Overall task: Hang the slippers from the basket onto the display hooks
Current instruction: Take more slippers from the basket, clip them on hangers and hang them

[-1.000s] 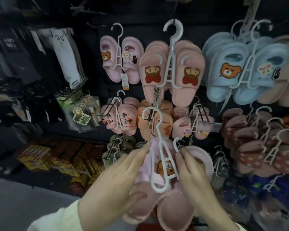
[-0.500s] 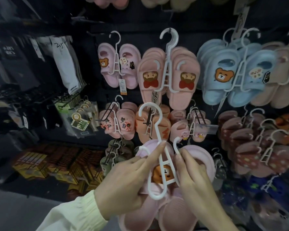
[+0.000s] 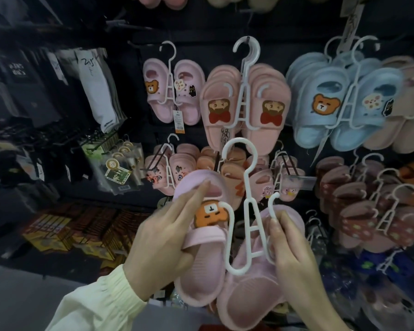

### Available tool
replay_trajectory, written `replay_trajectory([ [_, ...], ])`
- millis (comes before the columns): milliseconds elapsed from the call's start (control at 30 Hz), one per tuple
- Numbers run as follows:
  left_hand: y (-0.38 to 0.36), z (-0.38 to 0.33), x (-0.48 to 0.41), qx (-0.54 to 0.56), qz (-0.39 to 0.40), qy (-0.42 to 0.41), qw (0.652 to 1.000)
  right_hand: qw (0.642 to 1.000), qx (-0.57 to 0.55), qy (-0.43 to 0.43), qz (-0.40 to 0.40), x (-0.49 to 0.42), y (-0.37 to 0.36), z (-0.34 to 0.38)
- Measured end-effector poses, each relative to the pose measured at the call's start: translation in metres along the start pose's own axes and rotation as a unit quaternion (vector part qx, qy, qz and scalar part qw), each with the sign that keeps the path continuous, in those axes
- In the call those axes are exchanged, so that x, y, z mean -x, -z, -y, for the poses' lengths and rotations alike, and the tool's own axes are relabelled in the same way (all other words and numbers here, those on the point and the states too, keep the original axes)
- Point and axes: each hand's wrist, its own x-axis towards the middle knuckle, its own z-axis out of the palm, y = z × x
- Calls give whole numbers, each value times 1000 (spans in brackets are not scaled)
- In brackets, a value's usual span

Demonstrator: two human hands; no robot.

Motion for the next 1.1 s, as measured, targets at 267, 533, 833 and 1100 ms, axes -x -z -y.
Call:
replay_trajectory([
  [267,1,4,-9,-123,-50,50,990,999,36,-1,39,10,-10,-3],
  [533,5,6,-12,-67,-48,59,995,991,126,40,9,7,-20,-25],
  [833,0,-13,-1,-28,-12,-24,999,981,161,75,-79,-9,-25,-16],
  [1100,7,-16,10,-55,44,-8,997,968,206,117,-86,-7,-32,-4],
])
